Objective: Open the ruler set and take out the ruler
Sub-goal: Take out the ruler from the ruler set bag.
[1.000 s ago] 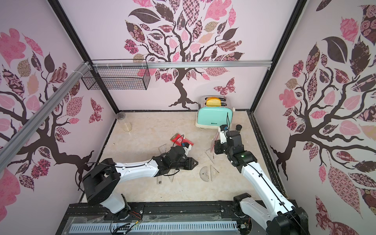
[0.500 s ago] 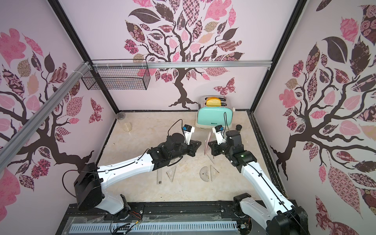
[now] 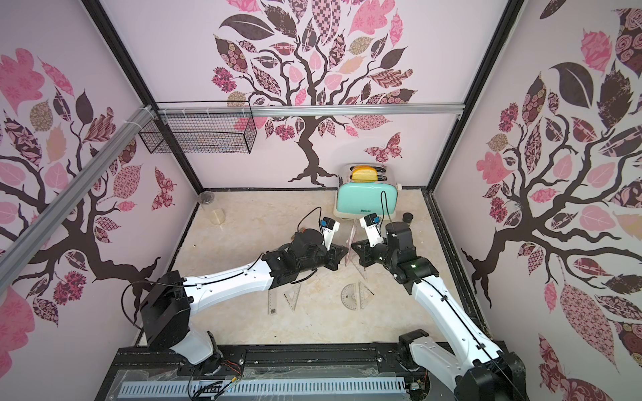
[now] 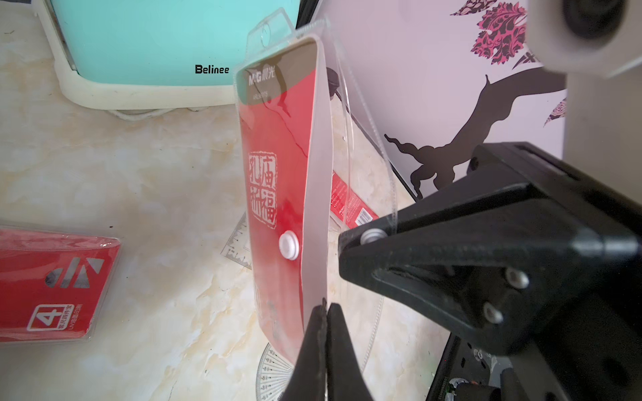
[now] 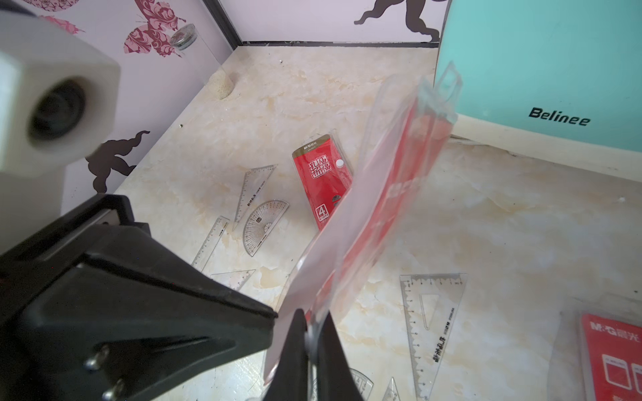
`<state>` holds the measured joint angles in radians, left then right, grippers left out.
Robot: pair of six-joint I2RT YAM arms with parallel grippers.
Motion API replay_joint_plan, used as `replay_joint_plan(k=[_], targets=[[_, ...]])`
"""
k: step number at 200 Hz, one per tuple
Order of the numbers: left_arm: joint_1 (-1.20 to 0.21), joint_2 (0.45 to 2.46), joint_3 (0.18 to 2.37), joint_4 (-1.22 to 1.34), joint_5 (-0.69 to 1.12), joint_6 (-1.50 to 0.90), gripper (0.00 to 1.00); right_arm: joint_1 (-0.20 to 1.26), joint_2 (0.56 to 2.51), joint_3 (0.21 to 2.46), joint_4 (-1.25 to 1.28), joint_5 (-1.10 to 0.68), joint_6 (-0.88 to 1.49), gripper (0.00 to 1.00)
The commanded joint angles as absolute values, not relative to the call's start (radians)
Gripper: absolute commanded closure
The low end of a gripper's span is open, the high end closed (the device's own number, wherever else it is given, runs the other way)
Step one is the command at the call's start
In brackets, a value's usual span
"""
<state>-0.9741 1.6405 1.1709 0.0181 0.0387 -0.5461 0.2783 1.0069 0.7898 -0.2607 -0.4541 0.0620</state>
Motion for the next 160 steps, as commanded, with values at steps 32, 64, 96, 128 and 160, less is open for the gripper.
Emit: replay_joint_plan(k=[32,64,96,128,160], targets=[[-0.971,1.702,1.203,0.025,0.001,-0.531,1.00,0.282,0.997,0.802,-0.251,-0.513,0.045,1.00],[-0.969,1.697,1.197,0.021,-0.036,-0.521,1.00,0.282,0.993,0.799,-0.249,-0.537,0.046,1.00],[-0.964,1.697,1.195,0.041,-0.045,-0.526,1.00,0.282,0.994,0.801,-0.251,-0.545,0.047,1.00],[-0.956,1.710,1.200,0.059,-0.040,-0.527,0.91,0.282,0.994,0.805,-0.255,-0.549,0.048,1.00],[-0.940,1.721,1.191,0.134,-0.001,-0.535,0.86,0.282,1.002,0.820,-0.270,-0.560,0.050,1.00]])
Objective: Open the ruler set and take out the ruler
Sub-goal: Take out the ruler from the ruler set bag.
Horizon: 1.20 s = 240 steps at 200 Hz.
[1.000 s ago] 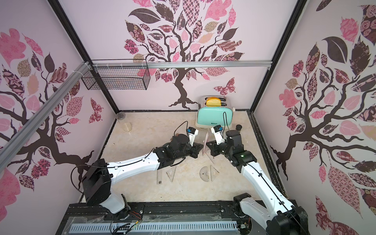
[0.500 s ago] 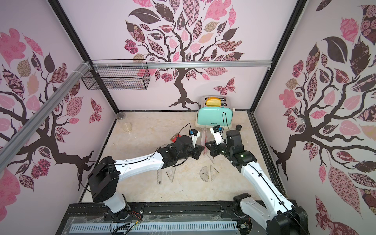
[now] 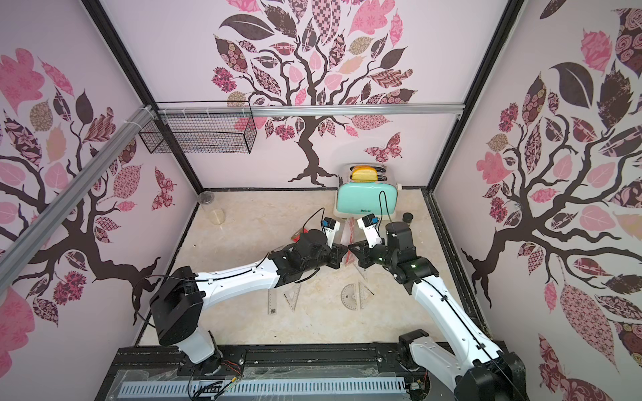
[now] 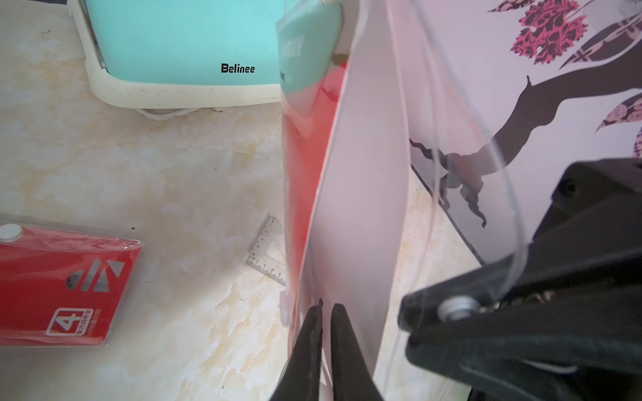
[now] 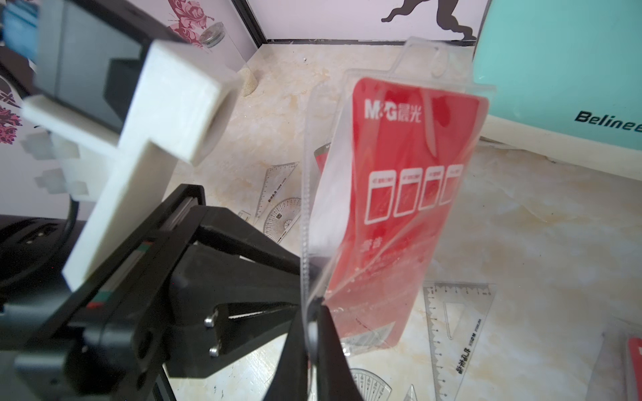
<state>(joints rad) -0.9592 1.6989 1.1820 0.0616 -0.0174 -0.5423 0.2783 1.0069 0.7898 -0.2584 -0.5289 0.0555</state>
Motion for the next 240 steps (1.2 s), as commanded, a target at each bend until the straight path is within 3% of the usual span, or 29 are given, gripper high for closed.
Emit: replay_joint_plan(k=[1,120,176,240], targets=[[-0.940,1.721,1.192,0.136,-0.001,-0.534,0.85,0.282,1.003,0.820,-0.271,-0.561,0.050,1.00],[-0.906,1.802,1.276,0.125,0.212,-0.528,0.73,0.301,1.022,0.892,-0.343,-0.579,0.019,1.00],[-0.886,1.821,1.233,0.284,0.365,-0.599,0.69,0.333,1.038,0.921,-0.383,-0.554,0.004,1.00],[-0.882,1.836,1.234,0.349,0.429,-0.614,0.76,0.344,1.044,0.946,-0.405,-0.556,-0.005,1.00]])
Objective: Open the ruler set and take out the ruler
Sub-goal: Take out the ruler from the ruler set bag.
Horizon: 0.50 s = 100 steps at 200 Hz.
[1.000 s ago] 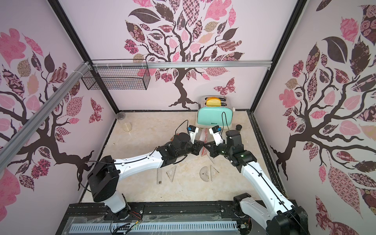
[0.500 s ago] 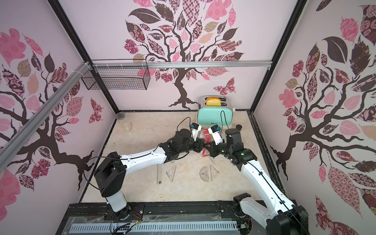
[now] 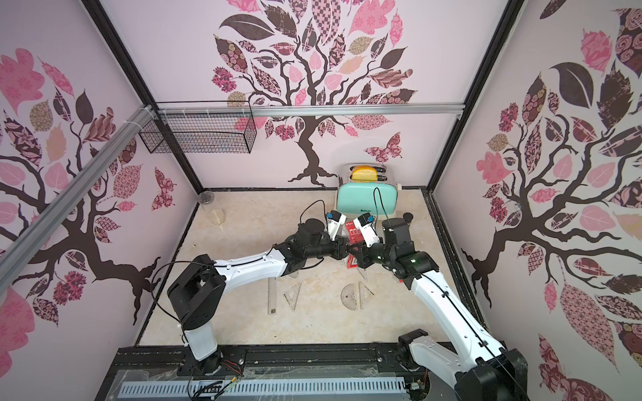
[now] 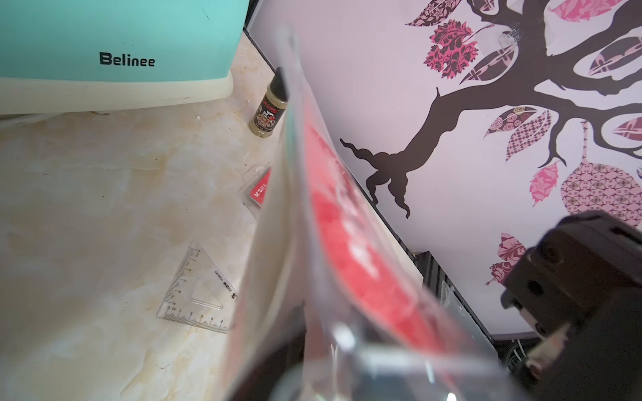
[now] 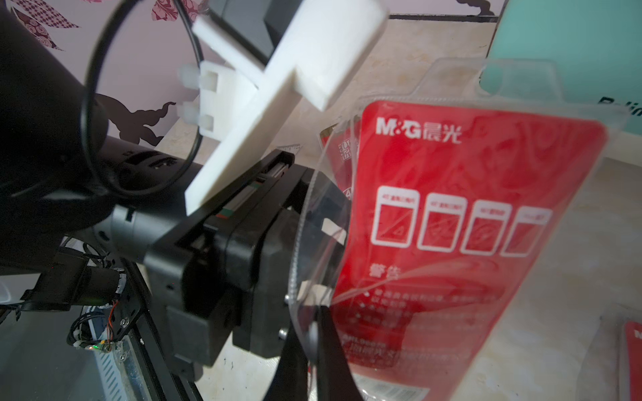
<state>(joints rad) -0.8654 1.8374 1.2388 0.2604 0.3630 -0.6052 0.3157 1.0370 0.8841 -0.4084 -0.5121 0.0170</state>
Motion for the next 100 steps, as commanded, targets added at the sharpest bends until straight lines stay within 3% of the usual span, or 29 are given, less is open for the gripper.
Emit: replay_joint_plan(k=[1,21,74,100], targets=[[-0.882,1.835,1.234,0.350,0.429,-0.614,0.76,0.344,1.045,0.946,-0.405,-0.556,-0.005,1.00],[-0.881,1.829,1.219,0.386,0.437,-0.624,0.85,0.350,1.043,0.951,-0.411,-0.555,-0.010,1.00],[-0.867,1.838,1.182,0.490,0.470,-0.672,0.76,0.358,1.045,0.971,-0.424,-0.587,-0.017,1.00],[-0.862,1.832,1.164,0.536,0.476,-0.686,0.79,0.362,1.045,0.977,-0.437,-0.600,-0.022,1.00]])
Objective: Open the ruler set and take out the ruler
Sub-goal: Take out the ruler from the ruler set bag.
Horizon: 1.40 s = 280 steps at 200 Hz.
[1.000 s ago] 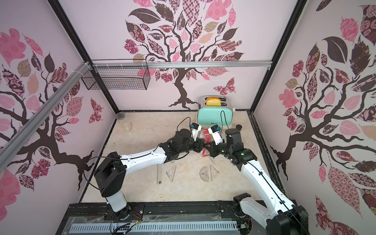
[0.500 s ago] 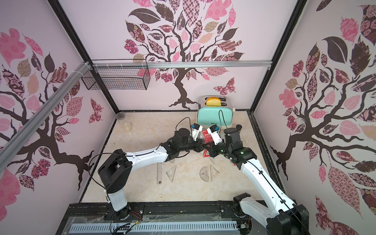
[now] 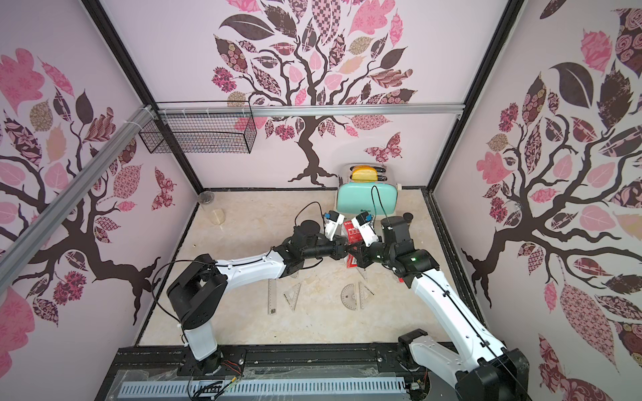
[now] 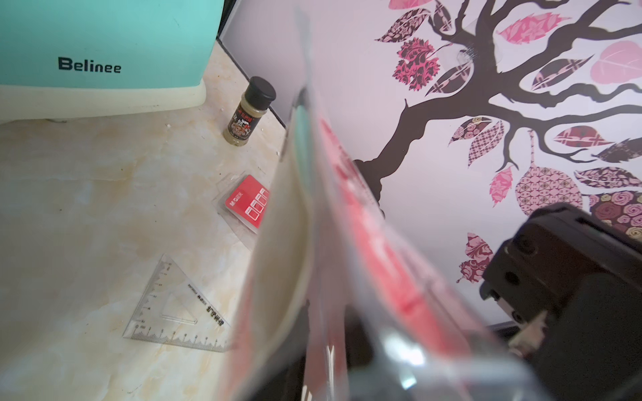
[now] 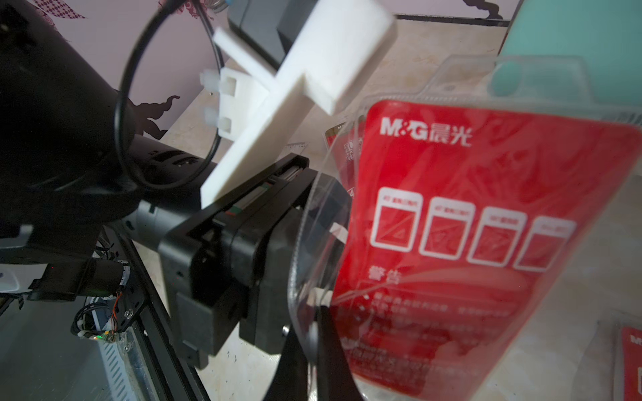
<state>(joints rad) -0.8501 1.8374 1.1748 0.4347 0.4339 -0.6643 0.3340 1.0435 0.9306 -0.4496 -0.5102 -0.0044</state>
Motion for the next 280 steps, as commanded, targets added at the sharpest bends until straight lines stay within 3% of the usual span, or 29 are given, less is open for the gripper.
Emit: replay_joint_plan(k=[1,50,105,162,196,262,280], targets=[[-0.862,1.832,1.164,0.535,0.476,-0.686,0.79,0.363,1.046,0.977,-0.437,-0.601,-0.023,1.00],[-0.838,1.814,1.123,0.602,0.471,-0.722,0.82,0.372,1.032,0.977,-0.439,-0.642,-0.029,1.00],[-0.835,1.798,1.107,0.662,0.505,-0.735,0.69,0.386,1.048,0.976,-0.425,-0.670,-0.023,1.00],[-0.836,1.812,1.107,0.662,0.494,-0.729,0.79,0.394,1.035,0.970,-0.394,-0.727,-0.015,1.00],[-0.836,1.815,1.111,0.682,0.504,-0.738,0.72,0.396,1.037,0.958,-0.385,-0.744,-0.013,1.00],[-0.836,1.789,1.090,0.693,0.484,-0.725,1.00,0.395,1.014,0.958,-0.383,-0.719,-0.005,1.00],[-0.836,1.767,1.076,0.655,0.453,-0.693,1.00,0.396,1.007,0.954,-0.394,-0.649,0.000,1.00]])
